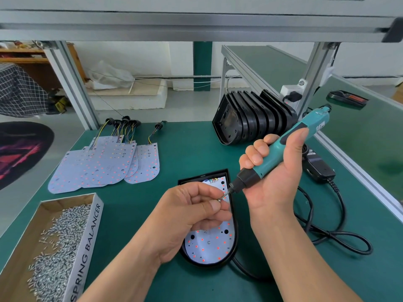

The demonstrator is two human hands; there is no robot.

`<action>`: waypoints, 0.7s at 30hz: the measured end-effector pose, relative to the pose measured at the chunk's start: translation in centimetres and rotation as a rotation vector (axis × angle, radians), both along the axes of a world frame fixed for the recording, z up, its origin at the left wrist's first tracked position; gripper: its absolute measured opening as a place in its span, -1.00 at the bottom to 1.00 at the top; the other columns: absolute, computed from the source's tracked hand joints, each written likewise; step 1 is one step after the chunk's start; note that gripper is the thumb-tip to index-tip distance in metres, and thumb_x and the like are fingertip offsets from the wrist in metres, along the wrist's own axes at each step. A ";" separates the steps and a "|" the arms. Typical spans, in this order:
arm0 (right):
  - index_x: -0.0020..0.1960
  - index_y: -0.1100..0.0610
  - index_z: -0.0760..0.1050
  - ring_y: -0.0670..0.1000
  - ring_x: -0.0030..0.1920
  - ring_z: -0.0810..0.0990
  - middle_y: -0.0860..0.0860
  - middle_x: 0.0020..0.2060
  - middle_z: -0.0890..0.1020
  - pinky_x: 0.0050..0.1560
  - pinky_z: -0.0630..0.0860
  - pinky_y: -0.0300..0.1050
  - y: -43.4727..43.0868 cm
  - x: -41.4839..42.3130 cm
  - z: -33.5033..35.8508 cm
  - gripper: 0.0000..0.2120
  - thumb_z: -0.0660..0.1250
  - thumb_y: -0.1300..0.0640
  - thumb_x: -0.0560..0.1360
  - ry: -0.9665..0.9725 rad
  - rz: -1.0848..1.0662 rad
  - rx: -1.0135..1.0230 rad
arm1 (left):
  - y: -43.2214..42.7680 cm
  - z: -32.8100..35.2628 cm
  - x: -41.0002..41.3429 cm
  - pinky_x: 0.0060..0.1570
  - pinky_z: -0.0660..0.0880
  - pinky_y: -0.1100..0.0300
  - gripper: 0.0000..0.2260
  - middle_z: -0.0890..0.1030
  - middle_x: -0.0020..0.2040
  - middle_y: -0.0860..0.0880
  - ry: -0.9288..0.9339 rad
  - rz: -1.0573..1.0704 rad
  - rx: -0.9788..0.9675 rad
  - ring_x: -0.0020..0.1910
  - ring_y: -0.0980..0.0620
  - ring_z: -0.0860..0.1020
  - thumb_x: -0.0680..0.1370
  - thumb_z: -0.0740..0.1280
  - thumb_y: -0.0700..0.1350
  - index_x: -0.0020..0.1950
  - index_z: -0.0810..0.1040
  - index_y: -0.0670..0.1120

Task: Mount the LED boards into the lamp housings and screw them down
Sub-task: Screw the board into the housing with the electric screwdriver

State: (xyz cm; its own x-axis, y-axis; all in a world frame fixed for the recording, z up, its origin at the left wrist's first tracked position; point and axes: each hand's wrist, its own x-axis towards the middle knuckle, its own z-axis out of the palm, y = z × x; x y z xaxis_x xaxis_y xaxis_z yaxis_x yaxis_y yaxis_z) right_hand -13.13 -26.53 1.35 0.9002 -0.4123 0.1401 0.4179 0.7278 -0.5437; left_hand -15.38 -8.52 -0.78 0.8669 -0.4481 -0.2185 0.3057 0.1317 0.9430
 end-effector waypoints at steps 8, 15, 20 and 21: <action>-0.13 0.07 0.48 -0.04 -0.42 0.40 -0.03 -0.35 0.42 -0.38 0.40 -0.17 0.2 0.1 0.1 -0.50 0.40 -0.39 0.44 -0.026 0.009 -0.080 | -0.2 -0.7 0.1 0.13 0.70 -0.05 -0.85 0.78 -0.06 -0.13 -0.219 0.063 0.140 -0.03 -0.18 0.78 0.51 0.49 -0.20 0.07 0.68 -0.11; -0.15 0.06 0.49 -0.05 -0.42 0.40 -0.04 -0.35 0.42 -0.39 0.39 -0.19 0.0 0.3 -0.2 -0.52 0.30 -0.37 0.57 0.020 -0.003 -0.030 | -0.3 -1.0 0.1 0.07 0.69 0.14 -0.82 0.79 -0.07 -0.09 -0.264 0.077 0.199 -0.05 -0.12 0.79 0.63 0.40 -0.38 0.11 0.65 -0.11; -0.13 0.08 0.47 -0.06 -0.41 0.40 -0.04 -0.34 0.41 -0.38 0.41 -0.20 -0.1 0.4 -0.5 -0.51 0.29 -0.36 0.59 0.052 -0.025 0.034 | -0.4 -0.8 0.1 -0.01 0.67 0.23 -0.82 0.80 -0.03 -0.06 -0.238 0.065 0.183 -0.03 -0.08 0.79 0.63 0.44 -0.32 0.16 0.66 -0.08; -0.13 0.08 0.47 -0.06 -0.41 0.40 -0.04 -0.34 0.41 -0.39 0.41 -0.20 -0.2 0.4 -0.6 -0.50 0.28 -0.37 0.60 0.058 -0.029 0.052 | -0.3 -0.8 0.1 -0.02 0.67 0.23 -0.81 0.80 -0.01 -0.05 -0.232 0.059 0.181 -0.02 -0.08 0.79 0.63 0.44 -0.31 0.18 0.66 -0.07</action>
